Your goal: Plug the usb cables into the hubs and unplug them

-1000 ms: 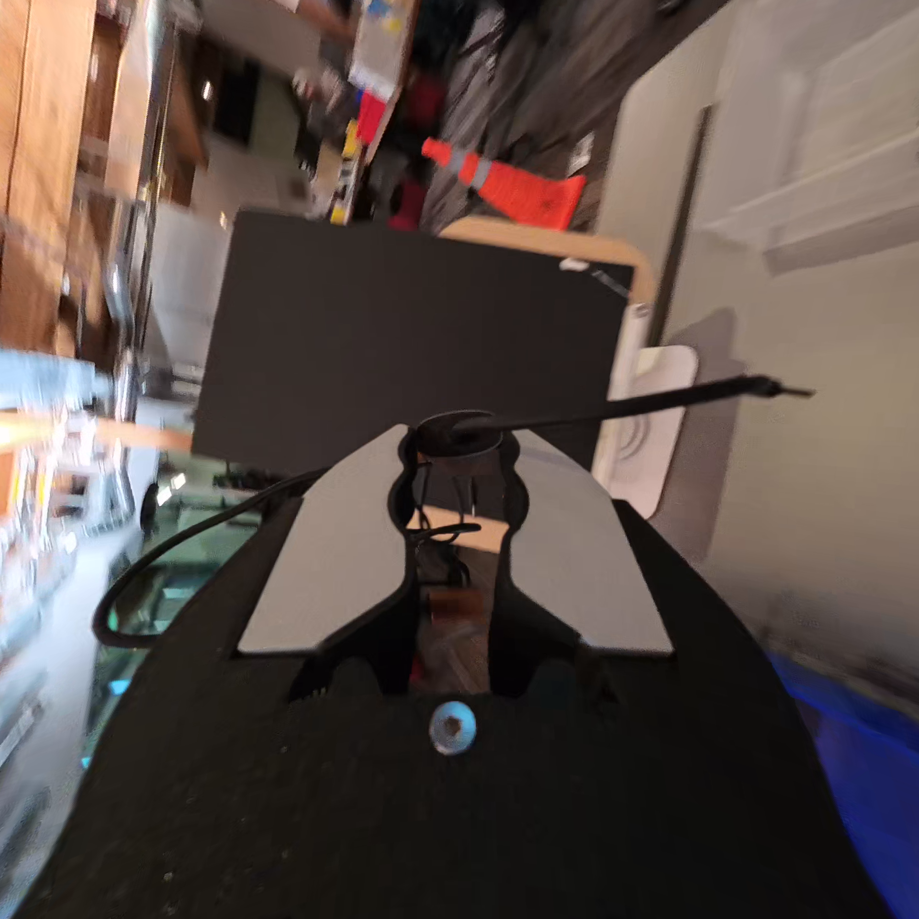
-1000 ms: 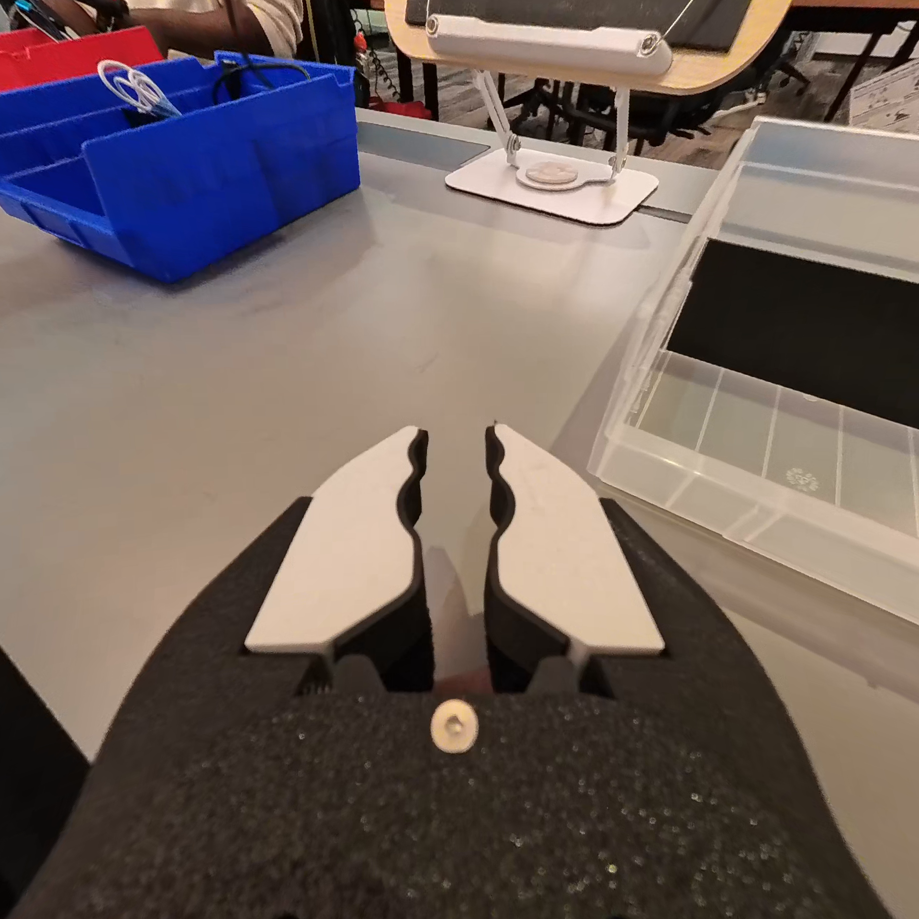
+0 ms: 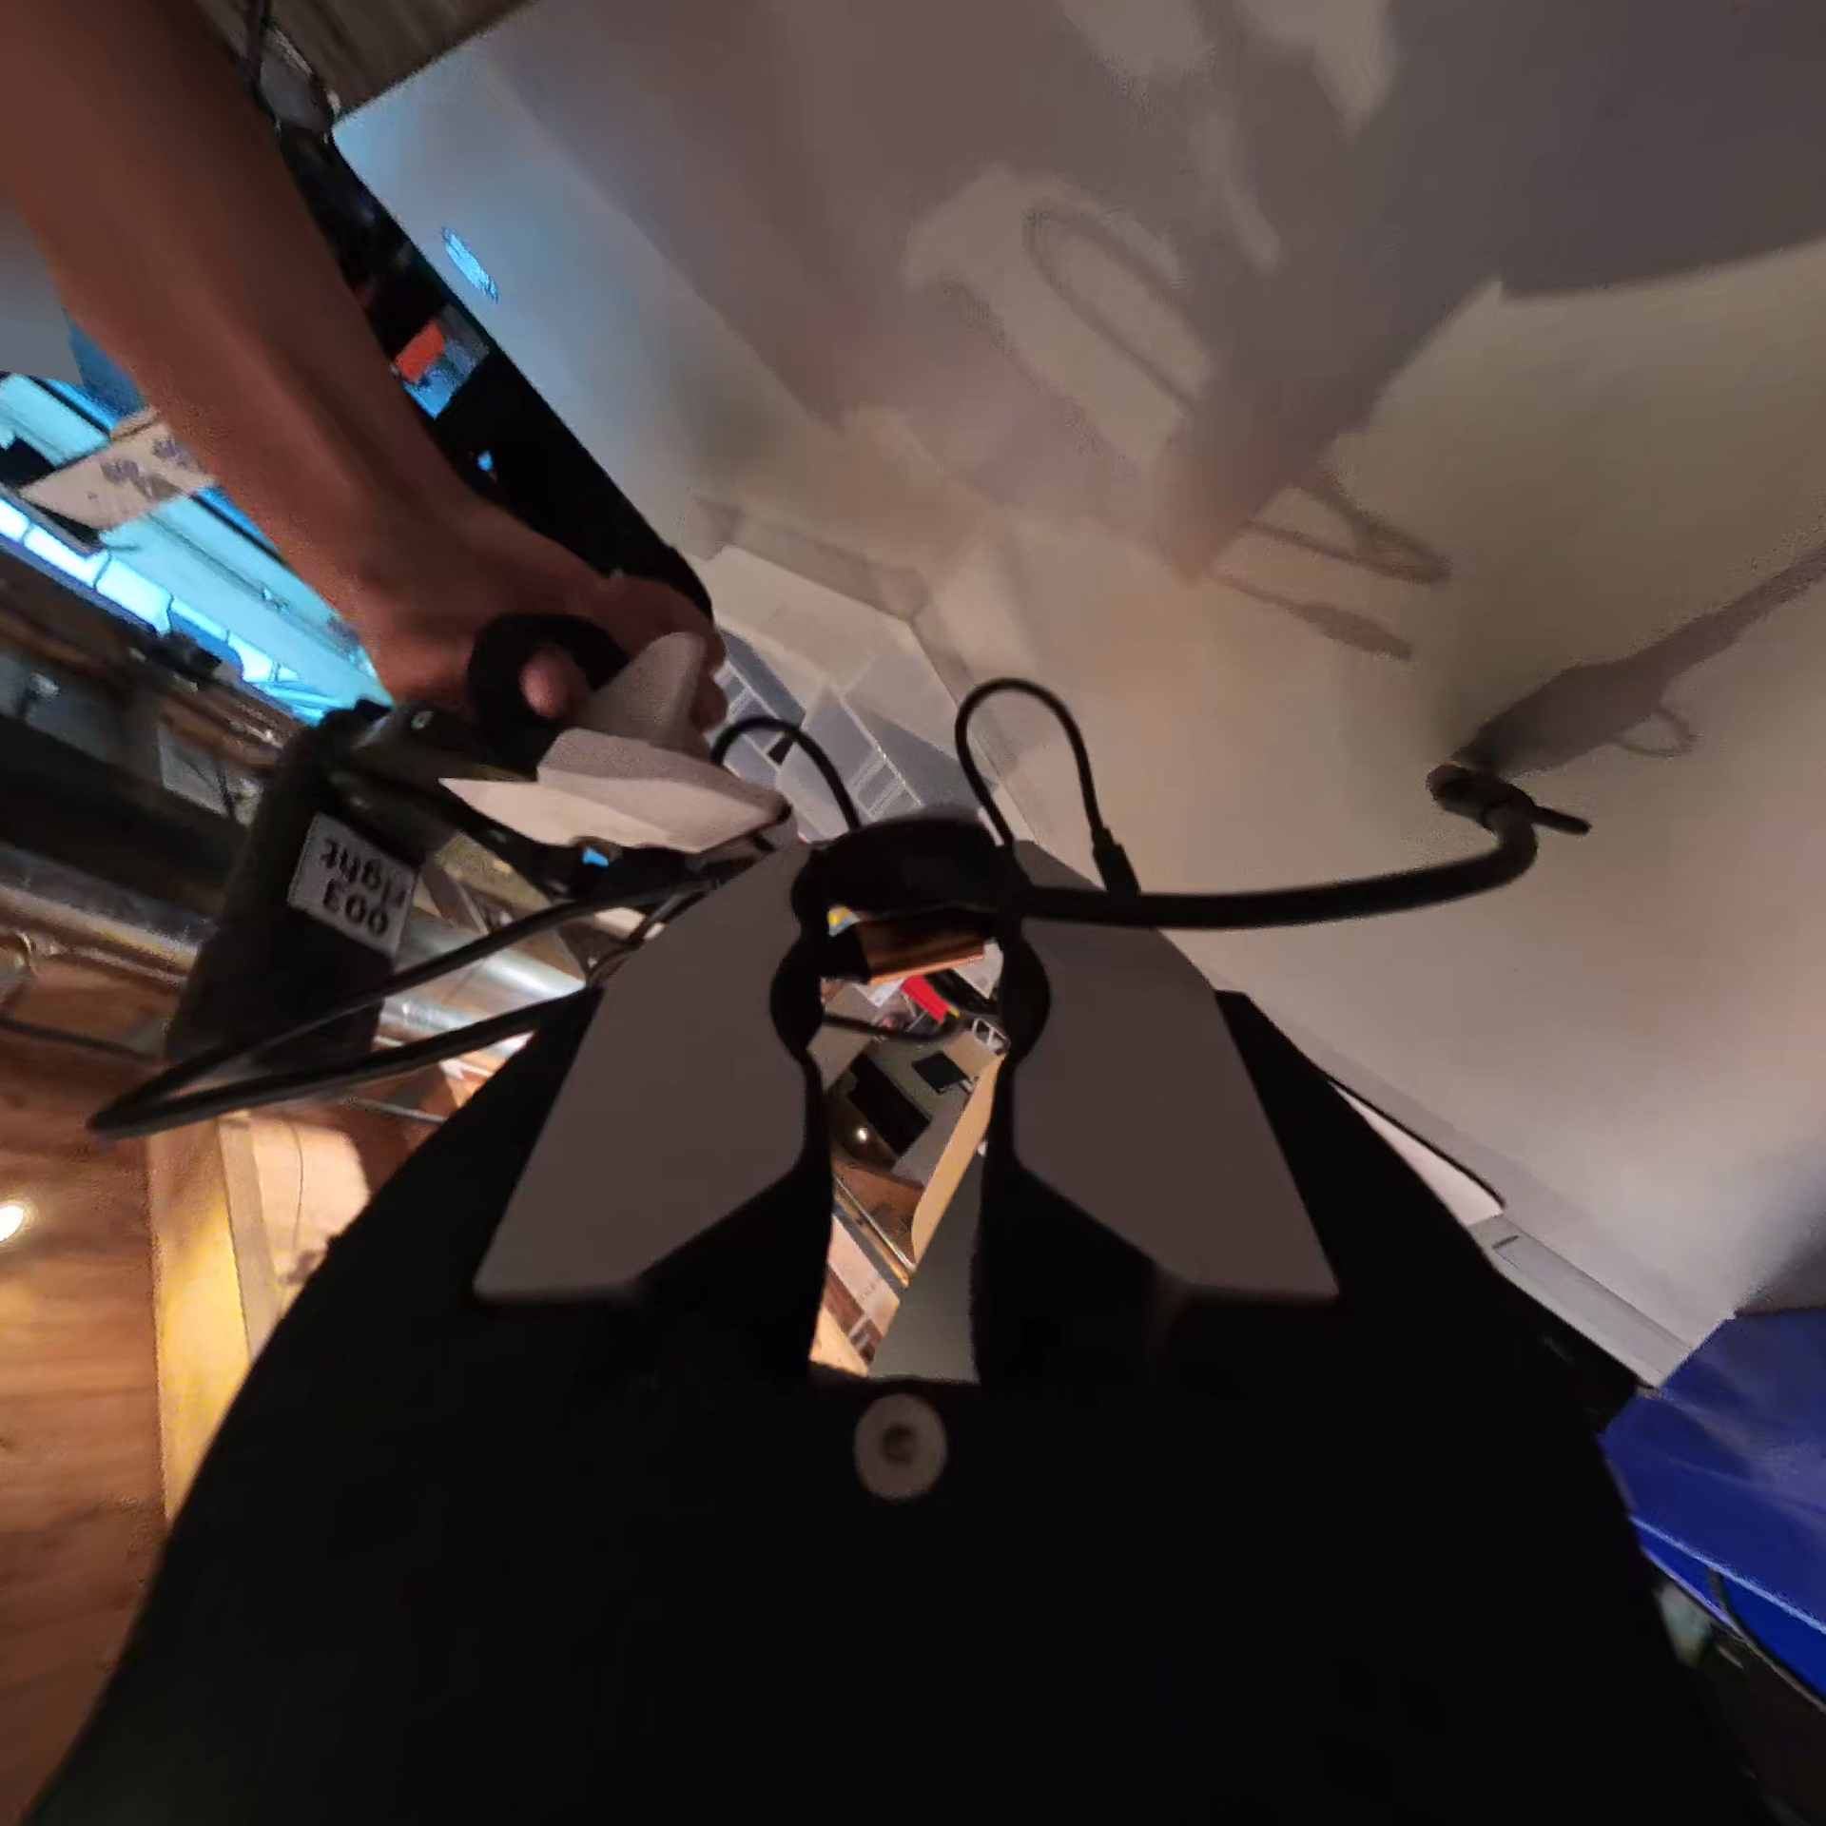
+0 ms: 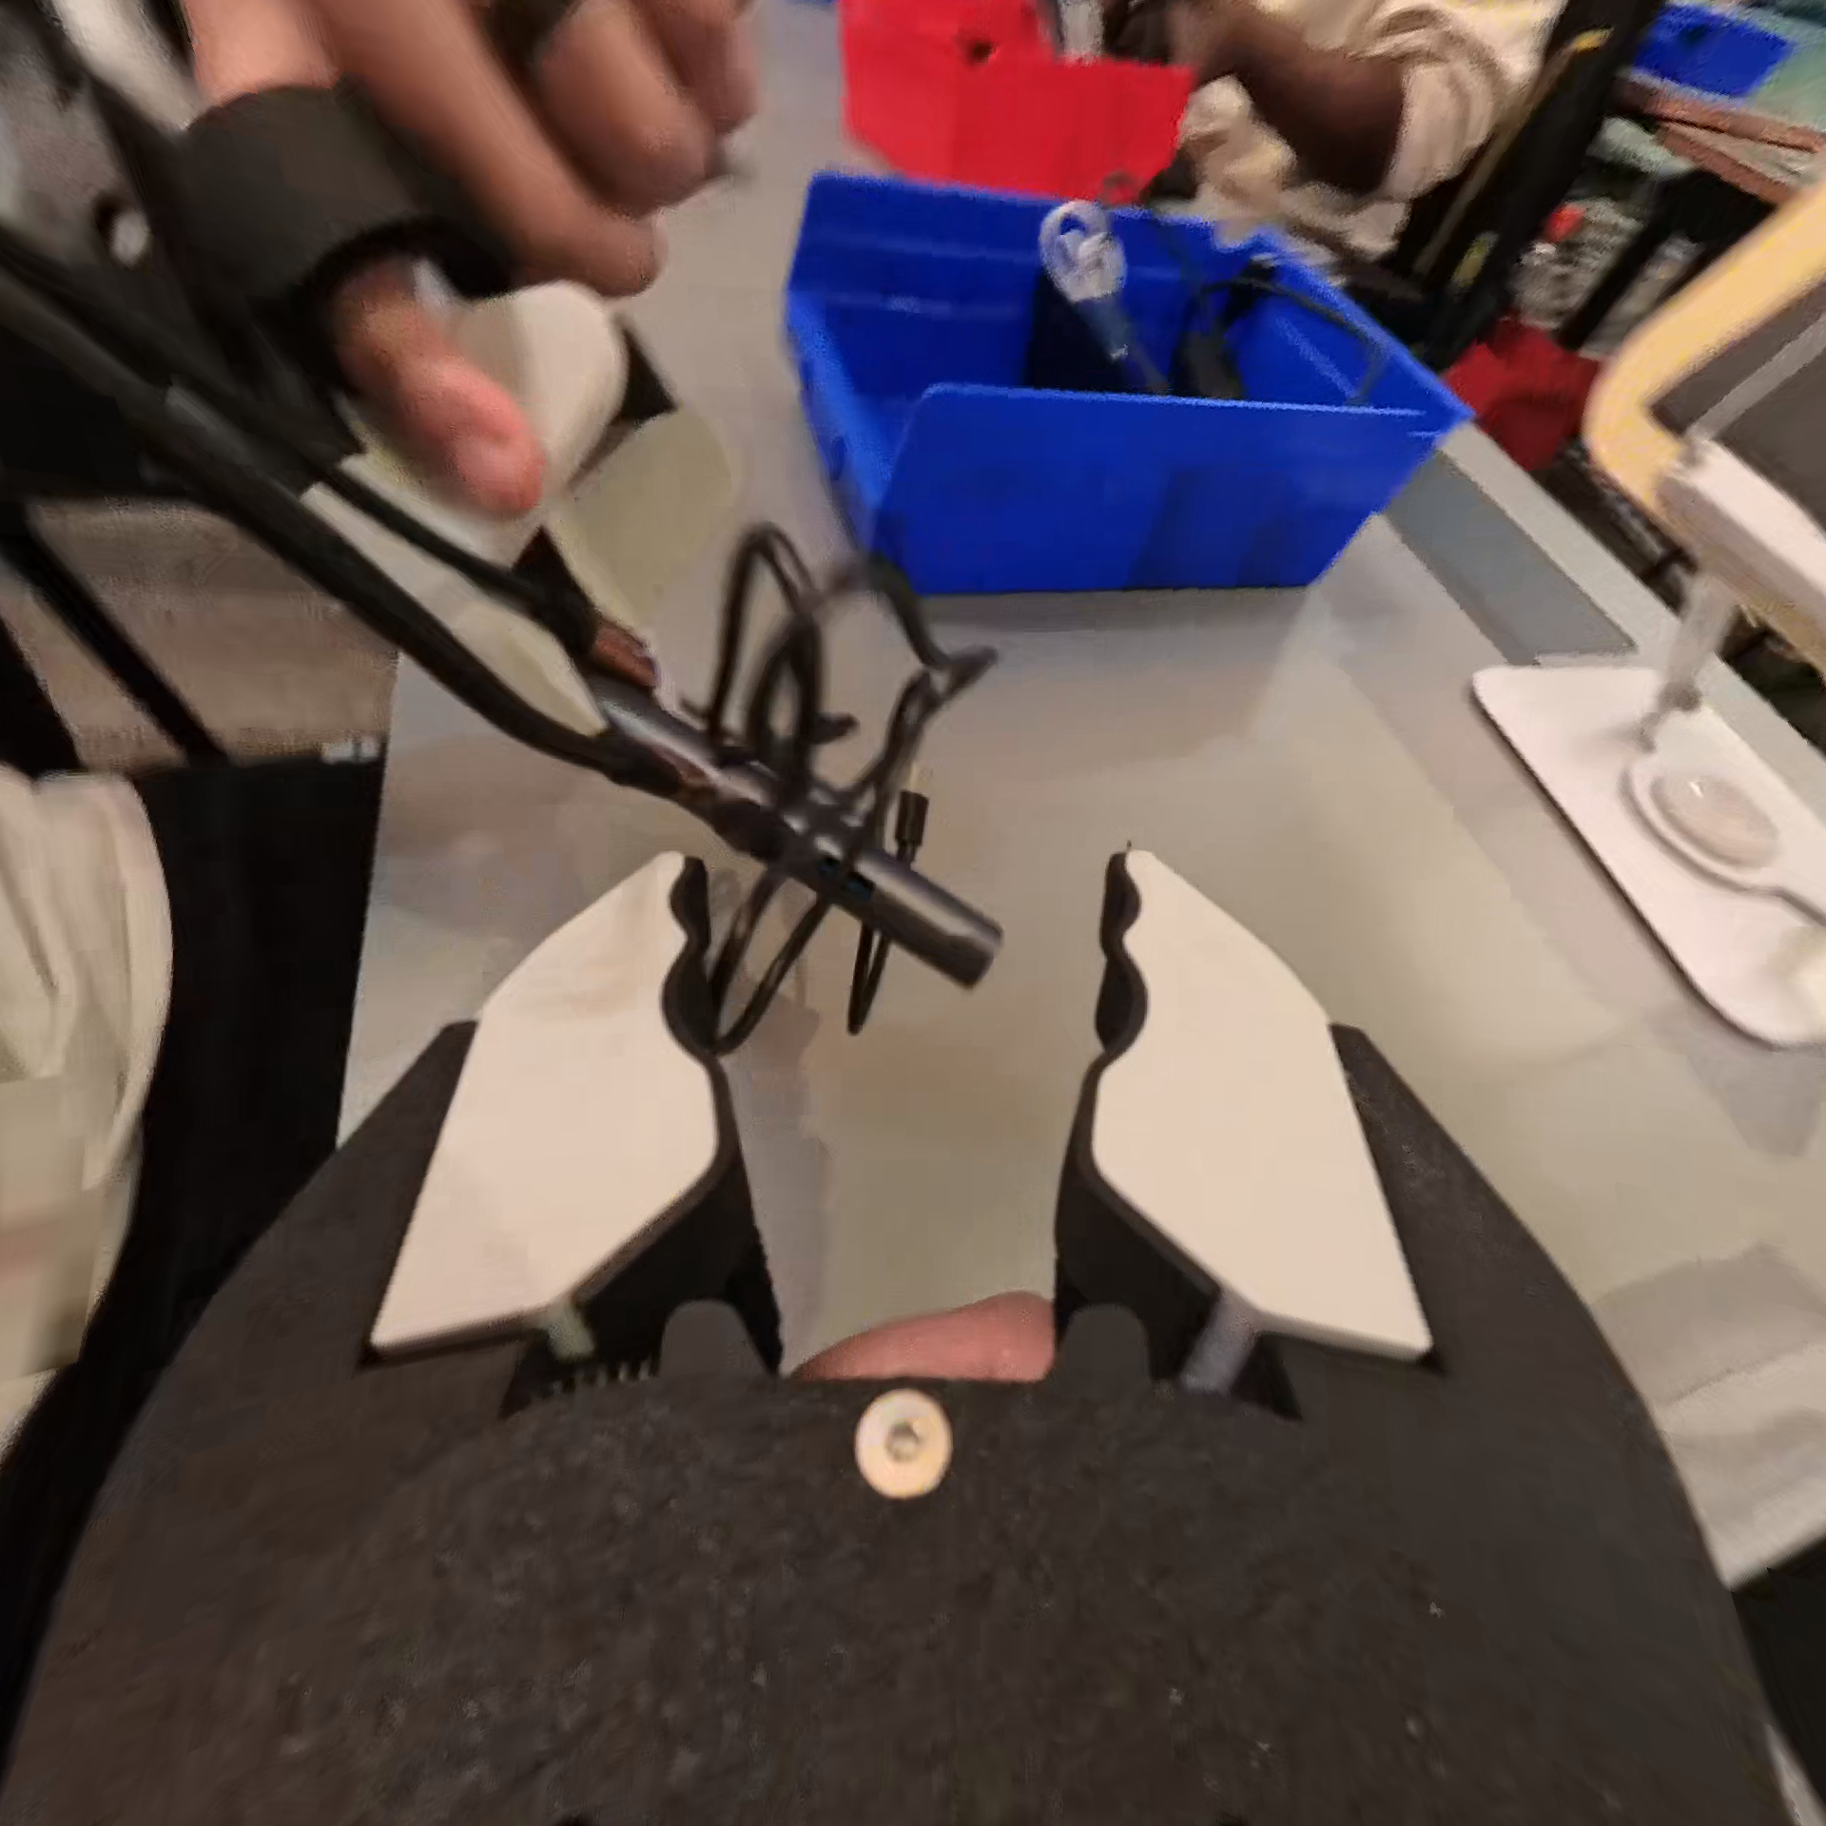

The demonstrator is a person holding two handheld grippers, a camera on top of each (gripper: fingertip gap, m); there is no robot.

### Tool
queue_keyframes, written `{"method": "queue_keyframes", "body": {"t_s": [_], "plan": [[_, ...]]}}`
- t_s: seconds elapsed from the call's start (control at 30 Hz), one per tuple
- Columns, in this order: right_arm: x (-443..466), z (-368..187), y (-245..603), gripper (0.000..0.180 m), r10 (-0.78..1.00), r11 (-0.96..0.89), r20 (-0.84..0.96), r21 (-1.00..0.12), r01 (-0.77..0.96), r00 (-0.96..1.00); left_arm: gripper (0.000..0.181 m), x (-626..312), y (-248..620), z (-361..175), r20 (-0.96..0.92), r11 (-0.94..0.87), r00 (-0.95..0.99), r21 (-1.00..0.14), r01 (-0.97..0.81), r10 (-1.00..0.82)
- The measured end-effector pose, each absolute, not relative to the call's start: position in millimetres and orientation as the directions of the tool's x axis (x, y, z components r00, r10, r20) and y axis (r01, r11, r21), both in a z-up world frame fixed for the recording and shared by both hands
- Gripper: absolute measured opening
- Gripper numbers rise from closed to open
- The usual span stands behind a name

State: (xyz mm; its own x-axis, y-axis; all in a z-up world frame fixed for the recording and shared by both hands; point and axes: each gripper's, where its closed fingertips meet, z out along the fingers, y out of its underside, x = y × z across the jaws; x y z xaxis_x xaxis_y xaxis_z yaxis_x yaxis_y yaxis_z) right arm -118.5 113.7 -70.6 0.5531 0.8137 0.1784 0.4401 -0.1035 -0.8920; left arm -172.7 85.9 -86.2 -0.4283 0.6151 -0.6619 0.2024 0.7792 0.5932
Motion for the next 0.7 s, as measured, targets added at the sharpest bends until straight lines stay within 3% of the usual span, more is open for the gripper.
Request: {"method": "queue_keyframes", "body": {"t_s": [0.1, 0.23, 0.3, 0.33, 0.4, 0.47, 0.5, 0.6, 0.63, 0.7], "plan": [[-140.6, -99.5, 105.2, 0.07, 0.866, -0.034, 0.289, -0.779, 0.626, 0.407, 0.031, -170.2, 86.1, -83.1, -0.653, 0.769, -0.417, 0.597, 0.229, 0.632], [-142.1, -113.2, 120.1, 0.029, 0.812, -0.007, 0.383, -0.748, 0.663, 0.44, 0.031, -164.7, 101.1, -76.0, -0.706, 0.824, -0.451, 0.551, 0.134, 0.546], [-137.0, -110.3, 125.1, 0.027, 0.783, -0.029, 0.37, -0.781, 0.624, 0.5, 0.027, -161.7, 120.5, -69.1, -0.766, 0.857, -0.449, 0.515, -0.002, 0.459], [-131.7, -110.2, 127.5, 0.025, 0.754, -0.005, 0.416, -0.77, 0.638, 0.508, 0.0, -162.7, 134.1, -61.1, -0.799, 0.865, -0.446, 0.492, -0.1, 0.403], [-113.4, -112.4, 133.0, 0.022, 0.69, -0.001, 0.496, -0.728, 0.686, 0.527, 0.01, -171.3, 159.2, -40.3, -0.883, 0.884, -0.395, 0.377, -0.278, 0.252], [-97.8, -105.8, 137.1, 0.022, 0.627, -0.004, 0.521, -0.742, 0.671, 0.58, 0.017, -189.6, 186.4, -27.2, -0.954, 0.847, -0.295, 0.115, -0.519, -0.051], [-93.3, -100.9, 138.2, 0.022, 0.605, -0.006, 0.515, -0.76, 0.65, 0.607, 0.022, -198.2, 187.5, -31.1, -0.937, 0.804, -0.219, -0.096, -0.586, -0.272], [-91.3, -90.0, 137.8, 0.022, 0.588, 0.023, 0.524, -0.773, 0.634, 0.617, 0.033, -201.5, 145.2, -52.1, -0.539, 0.462, -0.01, -0.711, -0.53, -0.842], [-93.7, -88.2, 136.5, 0.022, 0.598, 0.028, 0.514, -0.781, 0.624, 0.615, 0.036, -199.6, 131.2, -53.1, -0.402, 0.344, 0.025, -0.814, -0.468, -0.915], [-104.5, -93.9, 127.0, 0.022, 0.683, 0.016, 0.442, -0.805, 0.593, 0.581, 0.044, -198.6, 120.8, -47.8, -0.312, 0.259, 0.087, -0.891, -0.373, -0.946]]}}
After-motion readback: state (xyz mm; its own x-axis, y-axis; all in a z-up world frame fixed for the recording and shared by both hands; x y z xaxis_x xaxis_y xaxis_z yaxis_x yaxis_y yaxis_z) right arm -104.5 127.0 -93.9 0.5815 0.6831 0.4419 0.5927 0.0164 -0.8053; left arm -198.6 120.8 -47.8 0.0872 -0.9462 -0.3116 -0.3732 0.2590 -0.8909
